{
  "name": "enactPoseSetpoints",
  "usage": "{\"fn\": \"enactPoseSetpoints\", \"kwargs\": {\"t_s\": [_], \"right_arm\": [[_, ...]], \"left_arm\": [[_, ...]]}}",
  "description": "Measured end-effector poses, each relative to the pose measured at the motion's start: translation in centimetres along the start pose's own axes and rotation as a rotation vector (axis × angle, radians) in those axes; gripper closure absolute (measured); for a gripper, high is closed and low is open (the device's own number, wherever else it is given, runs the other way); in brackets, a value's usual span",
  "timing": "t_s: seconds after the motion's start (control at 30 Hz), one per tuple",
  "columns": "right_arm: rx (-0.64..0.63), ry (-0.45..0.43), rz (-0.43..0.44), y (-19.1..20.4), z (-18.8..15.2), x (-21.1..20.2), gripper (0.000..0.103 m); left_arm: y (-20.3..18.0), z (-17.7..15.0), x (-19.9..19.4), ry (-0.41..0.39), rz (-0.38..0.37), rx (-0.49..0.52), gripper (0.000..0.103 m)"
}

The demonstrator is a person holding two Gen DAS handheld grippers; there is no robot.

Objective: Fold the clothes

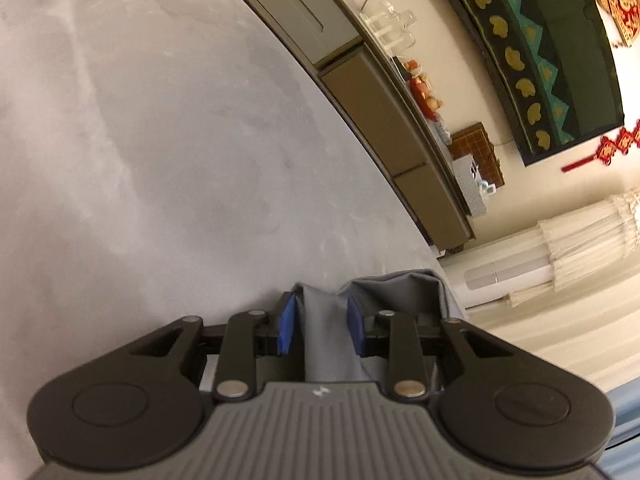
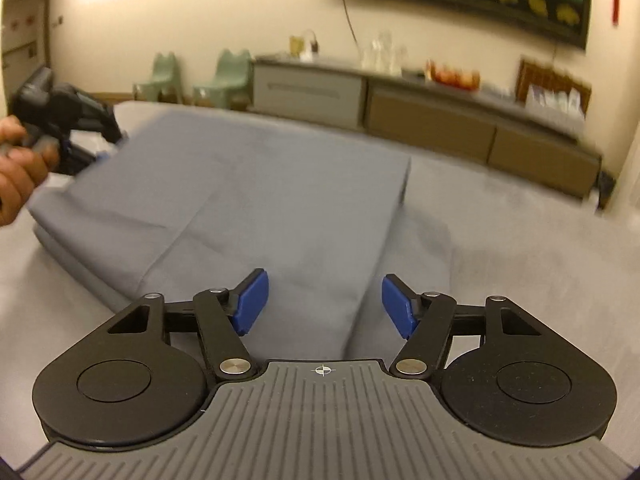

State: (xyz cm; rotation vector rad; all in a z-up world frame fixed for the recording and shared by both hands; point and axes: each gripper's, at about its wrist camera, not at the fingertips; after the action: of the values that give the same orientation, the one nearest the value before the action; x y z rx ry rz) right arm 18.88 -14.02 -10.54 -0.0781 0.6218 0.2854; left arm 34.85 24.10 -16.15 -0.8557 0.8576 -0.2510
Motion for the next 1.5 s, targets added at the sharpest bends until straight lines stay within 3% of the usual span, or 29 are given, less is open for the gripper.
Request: {"fn": "enactPoseSetpoints", "kwargs": {"t_s": [0.03, 0.1, 0.2, 0.33, 0.47, 0.6, 0.7, 0.77, 0.83, 0.9, 0.97, 1.0, 1.07, 1.13, 1.17, 1.27, 1.43, 1.5], "right_arm": [[0.04, 0.008, 0.017, -0.6, -0.2, 0.1, 0.032], [0.064, 0.026, 0.032, -1.3, -0.1, 0.3, 0.029], [0.079, 0.038, 0.033, -1.9, -0.5, 0.4, 0.022], [0.073, 0.08, 0.02, -1.6, -1.0, 1.9, 0.021], [0.083, 0.075, 0.014, -1.5, -0.9, 2.2, 0.02], [0.083, 0.072, 0.012, -1.5, -1.0, 2.3, 0.02], [0.089, 0.076, 0.018, -1.7, -0.8, 2.6, 0.02], [0.105, 0.098, 0.035, -2.2, 0.1, 2.5, 0.025], [0.146, 0.027, -0.003, -3.1, 2.0, 0.9, 0.043], [0.189, -0.066, -0.037, -3.9, 3.8, -0.8, 0.042], [0.176, -0.088, -0.005, -3.4, 4.4, -1.0, 0.042], [0.158, -0.077, 0.017, -2.8, 4.1, -0.5, 0.042], [0.108, -0.009, 0.073, -1.3, 2.7, 1.1, 0.042], [0.06, 0.059, 0.108, 0.2, 1.0, 2.7, 0.039], [0.045, 0.032, 0.095, 0.7, 0.5, 2.5, 0.038], [0.049, 0.065, 0.093, 1.1, 1.0, 2.3, 0.037], [-0.022, 0.134, -0.028, 1.0, 0.7, 1.3, 0.036], [-0.009, 0.167, -0.086, -1.2, 0.6, 0.7, 0.03]], "left_arm": [[-0.1, 0.0, 0.3, 0.007, -0.003, 0.005, 0.077], [-0.1, 0.0, 0.6, 0.009, -0.005, 0.009, 0.089], [2.7, -0.7, -2.0, -0.049, -0.084, -0.065, 0.099], [7.3, -1.4, -1.8, -0.07, -0.151, -0.309, 0.1], [7.3, -1.5, -2.4, -0.083, -0.129, -0.315, 0.1], [9.2, -1.0, -5.3, -0.223, -0.085, -0.387, 0.102], [7.9, -0.8, -6.7, -0.204, -0.089, -0.267, 0.102], [5.3, -1.4, -7.3, -0.17, -0.11, -0.119, 0.095], [1.4, -2.9, -7.4, -0.119, -0.139, 0.081, 0.088], [-2.3, -5.6, -6.8, -0.047, -0.149, 0.283, 0.086], [-4.1, -8.4, -5.6, -0.004, -0.071, 0.43, 0.083], [-4.6, -9.8, -4.9, 0.012, -0.018, 0.493, 0.088], [-3.8, -10.9, -4.1, 0.02, 0.046, 0.476, 0.099], [-2.8, -11.3, -4.2, 0.003, 0.043, 0.426, 0.099], [-2.8, -11.6, -4.2, -0.009, 0.05, 0.43, 0.099], [-3.3, -12.9, -3.2, -0.027, 0.078, 0.474, 0.1], [-5.3, -13.7, 0.9, 0.032, -0.018, 0.422, 0.1], [-6.2, -13.8, 2.1, 0.024, -0.005, 0.41, 0.099]]}}
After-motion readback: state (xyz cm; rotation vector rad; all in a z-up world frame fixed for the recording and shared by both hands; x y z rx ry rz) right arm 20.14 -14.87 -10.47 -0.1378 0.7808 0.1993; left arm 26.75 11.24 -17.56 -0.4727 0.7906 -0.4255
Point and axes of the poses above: each gripper's, at about its wrist camera, not at the fingertips, and x roughly the way its jaws point, y to its left, z to its top, and after that the axes turned 2 degrees about x, right-handed
